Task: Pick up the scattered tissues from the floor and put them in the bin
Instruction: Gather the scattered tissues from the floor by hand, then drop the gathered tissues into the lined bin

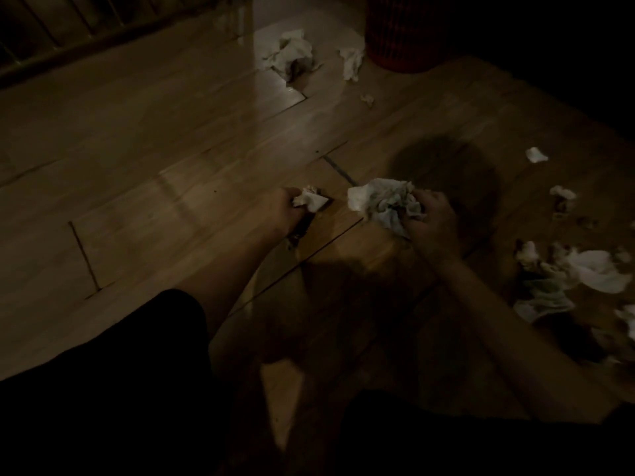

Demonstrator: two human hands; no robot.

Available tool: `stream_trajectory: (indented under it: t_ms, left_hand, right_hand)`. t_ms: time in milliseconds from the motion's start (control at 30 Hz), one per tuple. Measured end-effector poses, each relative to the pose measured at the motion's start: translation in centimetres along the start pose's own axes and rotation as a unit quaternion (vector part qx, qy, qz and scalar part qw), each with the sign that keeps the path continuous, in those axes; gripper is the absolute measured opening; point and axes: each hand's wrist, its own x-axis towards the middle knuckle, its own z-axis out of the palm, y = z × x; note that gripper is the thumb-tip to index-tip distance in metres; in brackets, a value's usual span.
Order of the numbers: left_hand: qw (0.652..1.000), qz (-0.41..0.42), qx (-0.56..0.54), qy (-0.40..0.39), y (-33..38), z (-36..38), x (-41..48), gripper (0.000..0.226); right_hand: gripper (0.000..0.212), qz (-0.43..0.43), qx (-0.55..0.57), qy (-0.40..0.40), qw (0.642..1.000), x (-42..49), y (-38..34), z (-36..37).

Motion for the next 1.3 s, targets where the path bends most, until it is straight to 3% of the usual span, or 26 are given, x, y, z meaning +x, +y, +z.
stream_trajectory:
  t_ms: [67,167,333,500,633,833,967,1100,1300]
  left_hand:
    - [0.999,0.009,0.035,-0.021,-0.2,0.2,0.8,0.024]
    - [0.985,0.022,0.170,-0.032,-0.2,0.8,0.6,0.034]
    - [0.960,0.070,0.270,-0.010,-0.5,2.4,1.1,0.027]
    - [0.989,0.042,0.134,-0.051,1.7,-0.7,5.6,0.021]
    - [0.994,0.036,0.101,-0.033,7.2,-6.4,9.5,0.015]
    - [0.971,0.108,0.215,0.001,21.9,-15.2,11.3,0.016]
    - [0.949,0.156,0.272,-0.027,30.4,-18.9,13.0,0.005]
    - [0.939,0.194,0.284,-0.004,34.5,-21.1,17.4,0.013]
    - [0.950,0.211,0.223,0.054,36.2,-21.4,26.3,0.021]
  right_hand:
    - [0.035,0.008,0.005,0.008,1.000,0.4,0.1,-0.5]
    - [0.039,0.020,0.015,0.020,0.999,0.9,0.4,-1.3]
    - [0.038,0.024,0.014,0.010,1.000,1.3,0.7,-1.2]
    - [0.054,0.039,0.029,-0.021,0.999,3.9,-0.2,-2.0]
    - [0.047,0.051,0.019,-0.047,0.997,8.9,-1.9,-5.2]
    - [0.047,0.010,0.012,-0.052,0.999,16.5,-6.5,-14.7]
    - [0.025,-0.028,-0.006,-0.040,0.999,22.4,-8.0,-20.0]
    - [0.019,-0.013,0.018,-0.036,0.999,28.1,-8.5,-21.6]
    - [0.019,0.004,0.073,-0.007,0.997,36.2,-9.7,-20.2]
